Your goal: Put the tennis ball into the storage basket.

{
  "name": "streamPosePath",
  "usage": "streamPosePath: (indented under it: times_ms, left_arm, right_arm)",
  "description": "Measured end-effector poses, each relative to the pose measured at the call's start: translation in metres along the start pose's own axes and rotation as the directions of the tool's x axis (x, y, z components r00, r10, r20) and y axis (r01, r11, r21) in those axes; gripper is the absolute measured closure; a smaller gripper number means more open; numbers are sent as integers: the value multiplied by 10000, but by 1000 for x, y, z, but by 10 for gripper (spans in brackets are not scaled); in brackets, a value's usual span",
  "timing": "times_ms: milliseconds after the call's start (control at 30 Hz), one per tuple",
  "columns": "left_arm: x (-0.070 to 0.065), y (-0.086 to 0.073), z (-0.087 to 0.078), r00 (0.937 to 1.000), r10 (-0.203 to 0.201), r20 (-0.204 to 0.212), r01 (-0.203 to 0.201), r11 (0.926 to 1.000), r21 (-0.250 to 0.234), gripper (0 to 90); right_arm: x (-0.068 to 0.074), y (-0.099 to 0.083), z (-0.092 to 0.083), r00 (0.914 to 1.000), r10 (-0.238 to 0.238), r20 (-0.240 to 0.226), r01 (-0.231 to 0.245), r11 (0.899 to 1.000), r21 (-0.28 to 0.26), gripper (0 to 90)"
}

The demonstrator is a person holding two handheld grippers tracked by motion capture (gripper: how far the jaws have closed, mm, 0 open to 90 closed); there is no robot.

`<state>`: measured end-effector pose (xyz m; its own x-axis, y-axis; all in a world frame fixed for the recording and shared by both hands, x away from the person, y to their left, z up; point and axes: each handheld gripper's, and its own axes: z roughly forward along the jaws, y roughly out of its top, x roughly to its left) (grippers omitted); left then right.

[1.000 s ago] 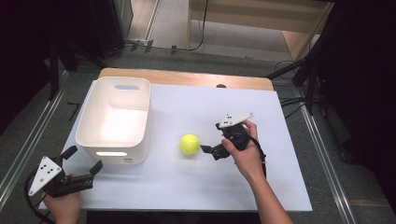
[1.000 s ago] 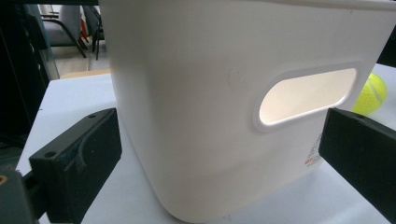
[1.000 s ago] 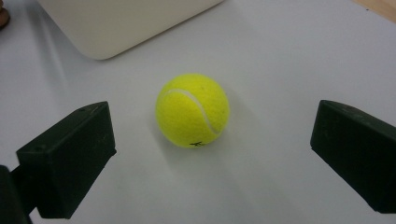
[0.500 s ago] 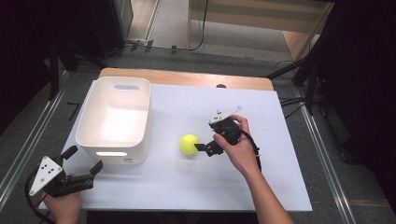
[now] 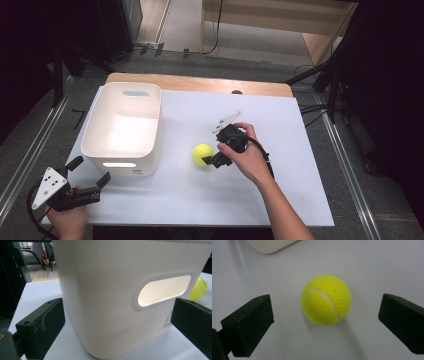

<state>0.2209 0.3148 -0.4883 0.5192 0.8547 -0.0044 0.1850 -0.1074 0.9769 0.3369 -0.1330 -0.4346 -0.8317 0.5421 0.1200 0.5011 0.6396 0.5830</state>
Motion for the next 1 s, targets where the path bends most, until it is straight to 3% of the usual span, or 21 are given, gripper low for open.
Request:
streamPosePath:
  times_ms: [367,800,1000]
  left_arm:
    - [0,0,0,10000,-1,22,1,10000,14,0]
    - [0,0,0,10000,-12,24,11,10000,41,0]
    - [0,0,0,10000,-5,48,5,10000,26,0]
  right_arm:
    - [1,6,13,9999,-134,-54,137,9968,785,0]
    - [3,11,27,9989,-459,74,446,9910,1265,0]
    - [4,12,34,9992,-389,107,369,9883,1478,0]
